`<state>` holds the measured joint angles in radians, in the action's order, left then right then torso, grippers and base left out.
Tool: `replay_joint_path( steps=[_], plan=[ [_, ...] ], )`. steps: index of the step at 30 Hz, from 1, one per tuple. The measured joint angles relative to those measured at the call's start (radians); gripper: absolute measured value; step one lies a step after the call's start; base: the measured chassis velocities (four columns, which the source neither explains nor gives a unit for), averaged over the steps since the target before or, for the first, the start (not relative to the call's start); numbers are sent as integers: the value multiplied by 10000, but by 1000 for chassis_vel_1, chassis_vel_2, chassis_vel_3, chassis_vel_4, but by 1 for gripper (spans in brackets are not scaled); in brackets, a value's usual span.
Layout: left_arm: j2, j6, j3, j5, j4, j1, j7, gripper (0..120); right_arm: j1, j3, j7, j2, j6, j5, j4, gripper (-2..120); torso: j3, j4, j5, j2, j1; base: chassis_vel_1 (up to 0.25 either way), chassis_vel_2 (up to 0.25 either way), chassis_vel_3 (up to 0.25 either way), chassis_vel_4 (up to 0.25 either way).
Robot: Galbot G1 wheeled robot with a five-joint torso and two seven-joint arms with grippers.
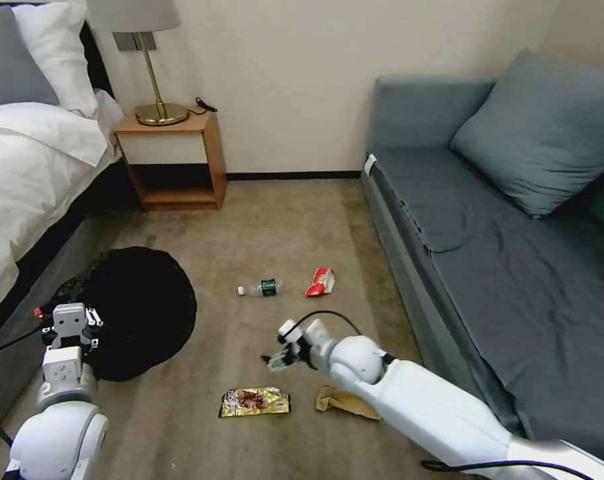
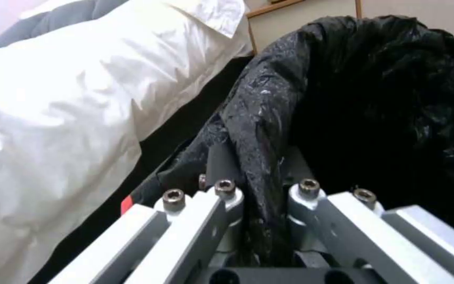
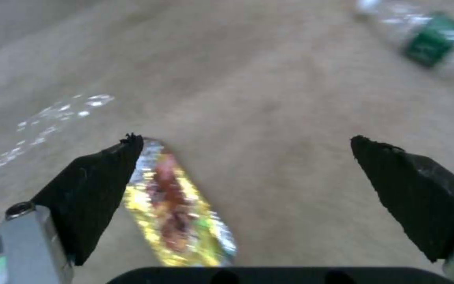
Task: Pick up the trash bin, then pick up the garbage on the floor and place it into the trash bin.
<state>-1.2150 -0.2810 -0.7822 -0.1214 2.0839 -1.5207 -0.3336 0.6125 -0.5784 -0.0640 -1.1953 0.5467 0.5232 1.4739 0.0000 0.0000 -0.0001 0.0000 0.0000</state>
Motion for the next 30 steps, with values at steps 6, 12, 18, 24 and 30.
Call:
replay_joint_path(
  steps=[6,12,18,24,30],
  plan=[
    [-163,0,131,71,142,-22,-35,4,-37,-813,-518,-692,-260,-474,-916,100,0,1,0,0,0,0,0,0,0],
    [-260,-5,166,122,232,-36,-47,4,-37,-1117,-903,-962,-465,-754,-1416,100,0,0,0,0,0,0,0,0,0],
    [-449,-14,211,232,379,-75,-61,4,-37,-1243,-1147,-1242,-689,-1083,-2170,100,0,0,1,0,0,0,0,0,0],
    [-620,-23,274,344,639,-169,-65,4,-69,-1310,-1270,-1403,-850,-1317,-2792,100,0,0,2,0,0,0,0,0,0],
    [-780,-27,299,452,749,-209,-69,4,-114,-1321,-1383,-1588,-1043,-1634,-3537,100,0,0,2,0,0,0,0,0,0]
  ],
)
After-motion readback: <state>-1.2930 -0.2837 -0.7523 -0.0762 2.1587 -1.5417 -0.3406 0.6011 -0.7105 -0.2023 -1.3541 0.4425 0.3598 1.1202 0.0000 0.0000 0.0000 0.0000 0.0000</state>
